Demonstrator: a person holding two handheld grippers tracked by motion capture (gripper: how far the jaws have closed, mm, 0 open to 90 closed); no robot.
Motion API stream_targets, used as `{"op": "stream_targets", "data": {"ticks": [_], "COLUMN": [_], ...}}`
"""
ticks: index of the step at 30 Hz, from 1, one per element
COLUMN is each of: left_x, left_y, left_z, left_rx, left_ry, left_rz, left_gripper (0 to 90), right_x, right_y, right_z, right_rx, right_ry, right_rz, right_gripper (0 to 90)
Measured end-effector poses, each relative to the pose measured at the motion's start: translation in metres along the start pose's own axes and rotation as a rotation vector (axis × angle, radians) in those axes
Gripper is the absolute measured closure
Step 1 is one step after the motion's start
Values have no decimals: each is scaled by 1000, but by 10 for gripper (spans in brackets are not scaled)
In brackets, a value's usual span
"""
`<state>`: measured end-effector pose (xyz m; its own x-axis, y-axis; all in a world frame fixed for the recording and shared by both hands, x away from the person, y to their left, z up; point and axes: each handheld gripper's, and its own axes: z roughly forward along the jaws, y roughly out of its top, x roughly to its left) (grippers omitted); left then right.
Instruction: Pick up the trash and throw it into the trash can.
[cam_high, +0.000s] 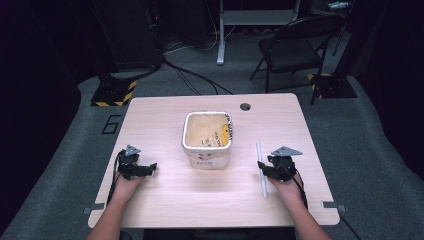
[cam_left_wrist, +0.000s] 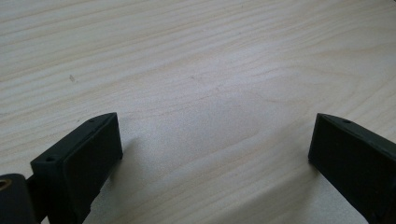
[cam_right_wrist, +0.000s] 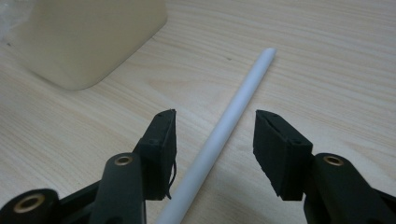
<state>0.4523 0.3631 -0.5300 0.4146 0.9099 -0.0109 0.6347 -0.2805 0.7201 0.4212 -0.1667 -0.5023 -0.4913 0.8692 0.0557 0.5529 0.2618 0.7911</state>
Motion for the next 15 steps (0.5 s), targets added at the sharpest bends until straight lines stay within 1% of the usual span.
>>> {"op": "stream_targets", "data": {"ticks": [3, 9, 15], "left_x": [0, 0, -1], "left_y": [0, 0, 0], "left_z": [0, 0, 0], "left_rx": [0, 0, -2], "left_ry": [0, 1, 3], "left_rz": [0, -1, -3], "left_gripper": [21, 22, 22], "right_x": [1, 4, 4], "right_y": [-1, -3, -5], "right_z": [3, 11, 16], "right_rx": [8, 40, 59], "right_ry": [1, 1, -3], "right_rz": [-3, -27, -32], "right_gripper": [491, 510, 529]}}
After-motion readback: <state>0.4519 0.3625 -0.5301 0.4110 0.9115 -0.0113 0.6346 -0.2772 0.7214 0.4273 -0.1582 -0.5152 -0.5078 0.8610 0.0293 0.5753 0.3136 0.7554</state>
